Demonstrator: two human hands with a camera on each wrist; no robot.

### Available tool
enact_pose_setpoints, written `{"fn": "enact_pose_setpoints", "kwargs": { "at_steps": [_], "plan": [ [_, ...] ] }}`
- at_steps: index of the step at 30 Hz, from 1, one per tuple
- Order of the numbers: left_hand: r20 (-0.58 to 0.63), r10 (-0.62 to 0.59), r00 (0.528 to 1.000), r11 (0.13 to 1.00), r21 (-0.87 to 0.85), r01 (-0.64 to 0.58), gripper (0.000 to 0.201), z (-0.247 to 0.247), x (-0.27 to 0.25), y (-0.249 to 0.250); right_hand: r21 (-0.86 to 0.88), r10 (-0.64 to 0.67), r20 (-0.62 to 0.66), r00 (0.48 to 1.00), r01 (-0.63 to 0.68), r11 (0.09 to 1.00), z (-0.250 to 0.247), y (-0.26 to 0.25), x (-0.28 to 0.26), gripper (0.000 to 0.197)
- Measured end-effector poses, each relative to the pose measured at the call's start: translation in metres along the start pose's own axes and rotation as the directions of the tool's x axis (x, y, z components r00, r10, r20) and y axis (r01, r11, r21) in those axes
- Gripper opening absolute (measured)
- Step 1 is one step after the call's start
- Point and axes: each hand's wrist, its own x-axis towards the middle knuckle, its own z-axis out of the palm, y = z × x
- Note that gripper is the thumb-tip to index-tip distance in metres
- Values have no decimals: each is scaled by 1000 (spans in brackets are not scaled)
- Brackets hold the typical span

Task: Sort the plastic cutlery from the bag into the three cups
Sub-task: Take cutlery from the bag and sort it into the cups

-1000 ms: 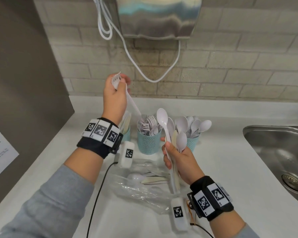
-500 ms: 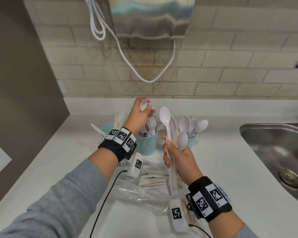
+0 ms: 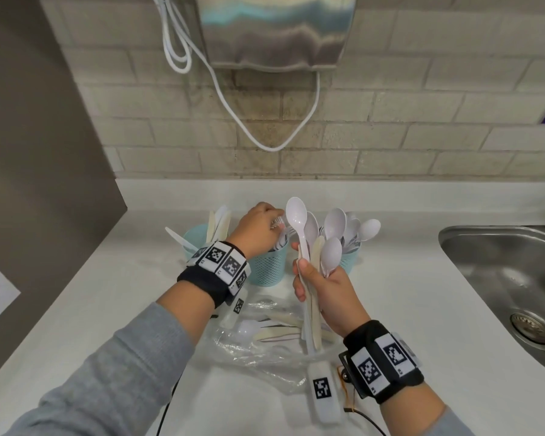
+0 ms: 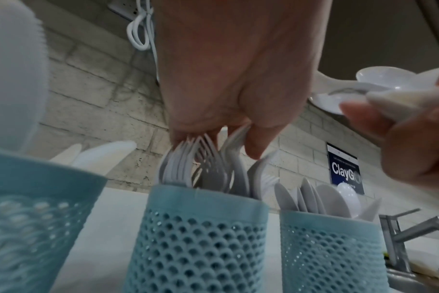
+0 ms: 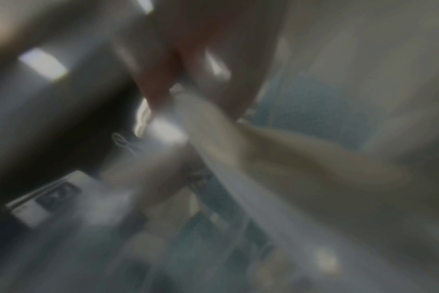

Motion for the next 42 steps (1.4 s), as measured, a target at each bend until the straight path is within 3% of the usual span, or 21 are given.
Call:
{"fn": "enact_pose_setpoints", "kwargs": {
  "at_steps": [3, 5, 7, 10, 12, 16, 18, 20, 22, 24, 27, 30, 32, 34, 38, 42],
  "plan": [
    [-93, 25, 995, 991, -132, -37, 39, -8, -5, 9, -39, 0, 12, 1000, 0, 999, -1, 1, -1, 14],
    [-181, 24, 983, 964, -256, -71, 28, -17, -14, 19, -71, 5, 7, 1000, -5, 997, -3, 2, 0, 17],
    [-194, -30, 981, 880, -470, -66, 17, -27, -26, 32, -85, 10, 4, 1000, -10, 996, -4, 2, 1, 17],
    [-114, -58, 992, 730, -682, -35, 21, -33, -43, 43, -94, 9, 8, 1000, -8, 996, -3, 2, 1, 16],
    [-92, -39, 995, 724, -689, -35, 10, -31, -48, 41, -108, 14, 12, 1000, -13, 994, -2, 3, 1, 18],
    [-161, -83, 983, 723, -689, -52, 15, -28, -47, 40, -81, 18, 43, 999, -15, 997, 3, 5, 2, 24],
    [-262, -196, 945, 655, -753, -73, 14, -35, -46, 43, -77, 24, 54, 998, -20, 997, 5, 6, 2, 20],
    [-325, -292, 899, 530, -838, -131, 18, -49, -45, 45, -70, 33, 46, 998, -30, 997, 4, 6, 1, 21],
    [-376, -309, 874, 423, -877, -227, 24, -62, -43, 44, -59, 32, 32, 999, -30, 998, 3, 6, 1, 22],
    [-396, -319, 861, 393, -882, -260, 25, -69, -42, 44, -28, 24, 21, 999, -23, 999, 3, 2, 0, 21],
    [-285, -267, 921, 479, -868, -129, 15, -55, -43, 45, 42, 16, 28, 999, -17, 999, 6, -4, 0, 21],
    [-27, -126, 992, 527, -849, 44, 38, -29, -50, 44, 81, 2, 65, 998, -7, 997, 9, -8, -1, 24],
    [73, -33, 997, 500, -863, 80, 24, -16, -55, 49, 72, 0, 91, 996, -6, 997, 10, -9, -1, 38],
    [95, 1, 996, 470, -879, 83, 8, -12, -57, 52, 58, 6, 109, 994, -13, 998, 9, -9, -2, 48],
    [-21, -107, 994, 375, -927, 21, 6, -21, -50, 50, 36, 36, 146, 989, -42, 998, 8, -6, -6, 27],
    [-234, -199, 952, 253, -950, -181, 11, -37, -43, 56, 3, 90, 146, 985, -91, 996, 8, -4, -8, 23]
  ]
}}
